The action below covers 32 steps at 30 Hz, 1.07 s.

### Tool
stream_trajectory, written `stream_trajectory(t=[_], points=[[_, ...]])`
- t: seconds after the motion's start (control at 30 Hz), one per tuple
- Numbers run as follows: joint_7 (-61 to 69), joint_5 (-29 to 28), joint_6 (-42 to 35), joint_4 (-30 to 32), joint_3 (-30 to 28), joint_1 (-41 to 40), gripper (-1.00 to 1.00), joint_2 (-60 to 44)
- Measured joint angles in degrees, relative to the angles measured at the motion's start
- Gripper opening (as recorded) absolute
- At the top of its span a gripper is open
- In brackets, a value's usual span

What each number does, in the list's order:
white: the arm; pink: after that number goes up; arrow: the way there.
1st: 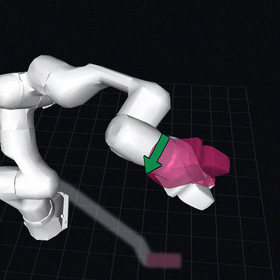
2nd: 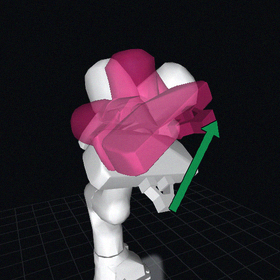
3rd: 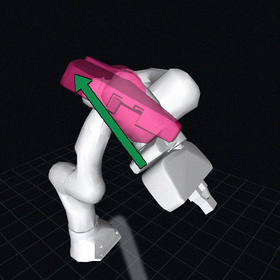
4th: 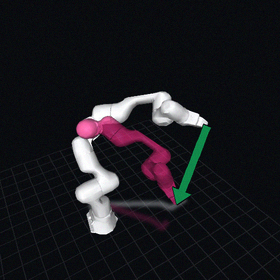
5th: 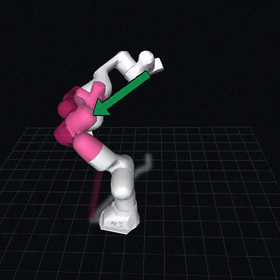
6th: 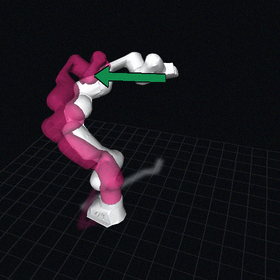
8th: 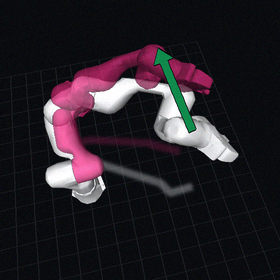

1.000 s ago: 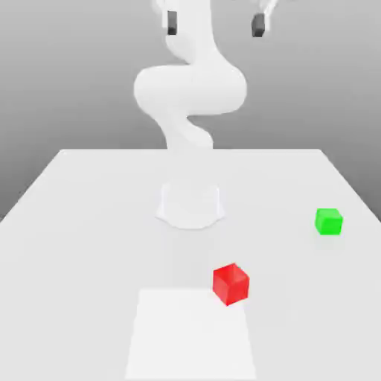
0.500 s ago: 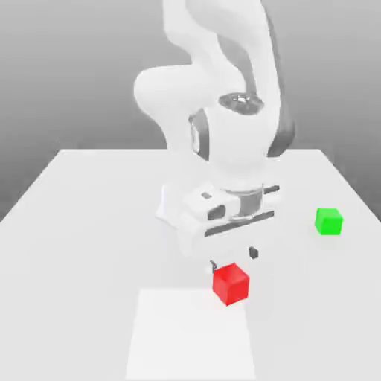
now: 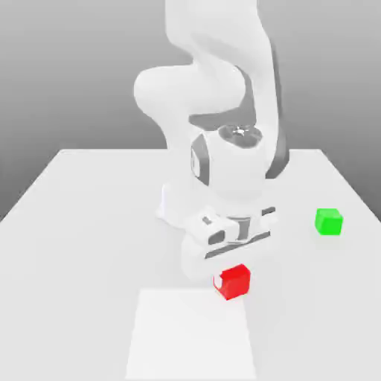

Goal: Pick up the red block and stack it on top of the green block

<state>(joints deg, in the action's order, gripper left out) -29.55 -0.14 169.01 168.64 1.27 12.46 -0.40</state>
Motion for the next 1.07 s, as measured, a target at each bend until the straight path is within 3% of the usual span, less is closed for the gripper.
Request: stream_trajectory(t=[0.17, 0.67, 0.83, 0.97, 1.0, 1.07], points=[[0.89, 1.59, -7.29, 0.6, 2.01, 3.54, -1.0, 7.99], [6.21, 12.55, -16.07, -4.19, 25.83, 38.96, -1.0, 12.74], [1.66, 6.29, -9.92, -4.76, 28.57, 38.34, -1.0, 5.78], [-6.81, -5.82, -3.17, -4.96, 26.39, 37.17, -1.0, -2.15], [-8.21, -7.78, -2.26, -5.0, 25.67, 37.6, 1.0, -3.24], [-8.21, -7.78, -2.26, -5.0, 25.67, 37.6, 1.0, -3.24]])
